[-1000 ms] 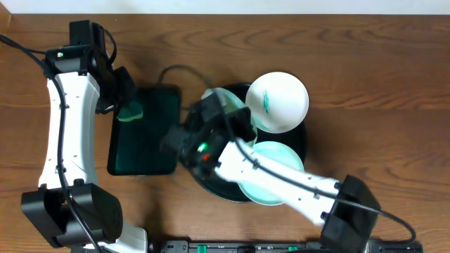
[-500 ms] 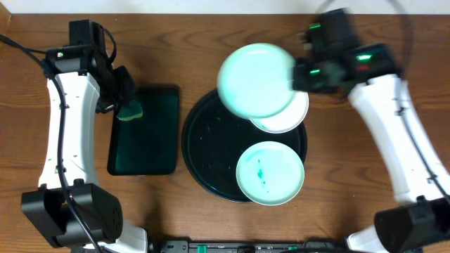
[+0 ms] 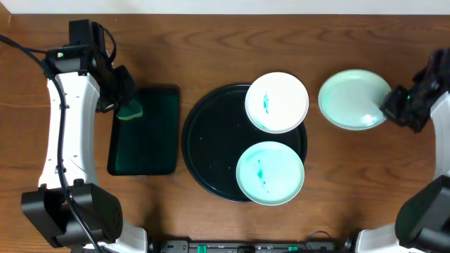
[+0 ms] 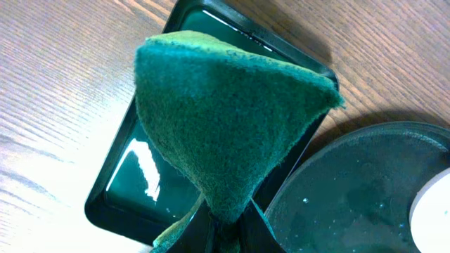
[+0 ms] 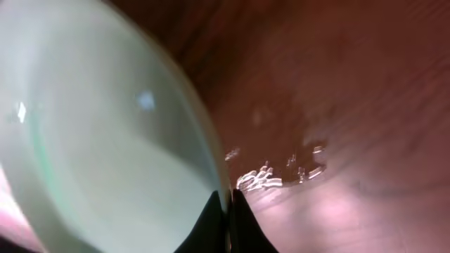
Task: Clean dirty plates on tray and stack at the side
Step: 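Return the right gripper to grip the white plate rim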
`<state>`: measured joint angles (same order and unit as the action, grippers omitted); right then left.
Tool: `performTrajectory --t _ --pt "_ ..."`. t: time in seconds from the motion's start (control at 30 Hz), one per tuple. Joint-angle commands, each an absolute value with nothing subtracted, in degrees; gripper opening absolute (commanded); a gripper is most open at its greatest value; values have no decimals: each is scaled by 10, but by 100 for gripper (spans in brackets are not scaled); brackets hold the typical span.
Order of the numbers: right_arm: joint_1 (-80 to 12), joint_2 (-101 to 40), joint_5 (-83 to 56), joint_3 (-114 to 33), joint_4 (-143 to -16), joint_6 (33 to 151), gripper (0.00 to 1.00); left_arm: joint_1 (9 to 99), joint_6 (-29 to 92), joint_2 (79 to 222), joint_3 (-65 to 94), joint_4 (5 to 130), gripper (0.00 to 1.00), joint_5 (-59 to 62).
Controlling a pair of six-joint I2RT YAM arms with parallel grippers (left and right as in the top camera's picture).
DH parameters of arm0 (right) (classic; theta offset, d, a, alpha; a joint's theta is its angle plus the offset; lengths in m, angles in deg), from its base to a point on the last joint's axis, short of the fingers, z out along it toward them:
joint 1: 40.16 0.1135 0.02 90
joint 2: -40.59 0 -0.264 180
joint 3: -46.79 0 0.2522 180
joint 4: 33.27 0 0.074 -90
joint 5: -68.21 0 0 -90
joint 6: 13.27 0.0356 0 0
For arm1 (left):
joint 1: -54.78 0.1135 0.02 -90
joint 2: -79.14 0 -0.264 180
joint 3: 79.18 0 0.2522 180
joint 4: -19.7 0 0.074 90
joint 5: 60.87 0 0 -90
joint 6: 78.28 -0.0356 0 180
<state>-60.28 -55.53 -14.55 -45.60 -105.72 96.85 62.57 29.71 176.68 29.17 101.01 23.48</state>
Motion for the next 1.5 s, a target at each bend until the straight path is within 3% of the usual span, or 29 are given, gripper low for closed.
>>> performTrajectory --t 0.0,0.3,0.5,0.67,0.87,1.0,1.1,1.23,1.33,1.43,1.47 --pt "-615 -549 -152 -378 -1011 966 1 627 294 1773 293 1011 7 236" --pt "-615 -552 -210 -287 -909 966 2 627 294 1773 293 1006 7 236" --pt "-610 -552 -170 -328 -966 924 39 627 294 1773 293 1004 8 236" --pt "-555 -552 -81 -449 -1033 843 49 627 294 1773 293 1003 7 236" --pt "-424 -588 -63 -487 -956 785 52 627 294 1774 293 1003 7 235" --pt "-369 -678 -54 -526 -960 745 50 627 294 1777 293 1003 7 235" --pt "-352 -729 -55 -547 -946 745 39 627 294 1780 293 1000 7 236" --pt "-341 -761 -60 -547 -923 743 33 627 294 1782 293 998 7 236" --pt "-335 -774 -64 -547 -915 743 22 627 294 1782 293 998 7 236" --pt "-332 -777 -63 -547 -916 755 2 627 294 1782 293 1001 7 236" --pt "-330 -772 -63 -548 -917 767 1 627 294 1782 293 1002 7 236"
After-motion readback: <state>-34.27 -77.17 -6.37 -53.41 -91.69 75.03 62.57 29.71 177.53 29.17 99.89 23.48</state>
